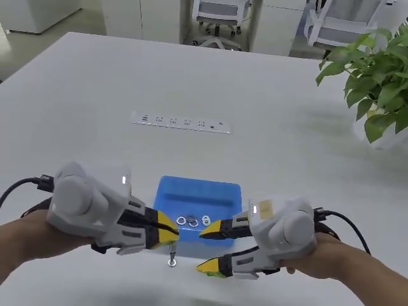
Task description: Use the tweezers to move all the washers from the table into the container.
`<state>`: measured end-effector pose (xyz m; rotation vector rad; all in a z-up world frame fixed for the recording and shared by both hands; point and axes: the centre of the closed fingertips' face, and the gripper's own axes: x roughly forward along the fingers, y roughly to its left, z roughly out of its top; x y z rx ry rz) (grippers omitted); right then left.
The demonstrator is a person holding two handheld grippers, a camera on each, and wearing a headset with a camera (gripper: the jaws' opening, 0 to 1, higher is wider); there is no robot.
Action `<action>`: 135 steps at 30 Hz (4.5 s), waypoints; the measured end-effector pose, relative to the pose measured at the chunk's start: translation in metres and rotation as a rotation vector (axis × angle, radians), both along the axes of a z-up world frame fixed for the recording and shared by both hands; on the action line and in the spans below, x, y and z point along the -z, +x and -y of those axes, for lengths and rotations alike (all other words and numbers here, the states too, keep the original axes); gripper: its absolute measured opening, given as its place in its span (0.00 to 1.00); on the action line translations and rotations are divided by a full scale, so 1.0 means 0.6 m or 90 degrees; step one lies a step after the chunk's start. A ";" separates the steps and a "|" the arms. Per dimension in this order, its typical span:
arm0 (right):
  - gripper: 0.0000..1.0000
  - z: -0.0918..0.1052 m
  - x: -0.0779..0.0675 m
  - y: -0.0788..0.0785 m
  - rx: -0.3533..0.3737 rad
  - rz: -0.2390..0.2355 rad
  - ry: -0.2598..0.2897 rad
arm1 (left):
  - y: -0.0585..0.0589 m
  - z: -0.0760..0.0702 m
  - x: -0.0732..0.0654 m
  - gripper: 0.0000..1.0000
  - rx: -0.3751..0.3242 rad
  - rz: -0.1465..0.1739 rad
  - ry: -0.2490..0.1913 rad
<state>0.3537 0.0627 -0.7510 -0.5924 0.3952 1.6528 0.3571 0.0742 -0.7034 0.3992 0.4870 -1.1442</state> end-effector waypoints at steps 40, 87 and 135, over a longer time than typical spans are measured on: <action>0.09 -0.075 0.028 -0.004 -0.072 0.019 -0.020 | 0.000 0.000 0.001 0.05 0.004 -0.008 -0.001; 0.08 -0.065 -0.030 -0.015 -0.061 0.000 -0.015 | -0.003 -0.015 -0.026 0.68 -0.088 -0.018 -0.092; 0.09 -0.029 -0.108 0.094 0.003 0.012 -0.017 | -0.008 -0.051 -0.029 0.99 -0.184 -0.011 -0.132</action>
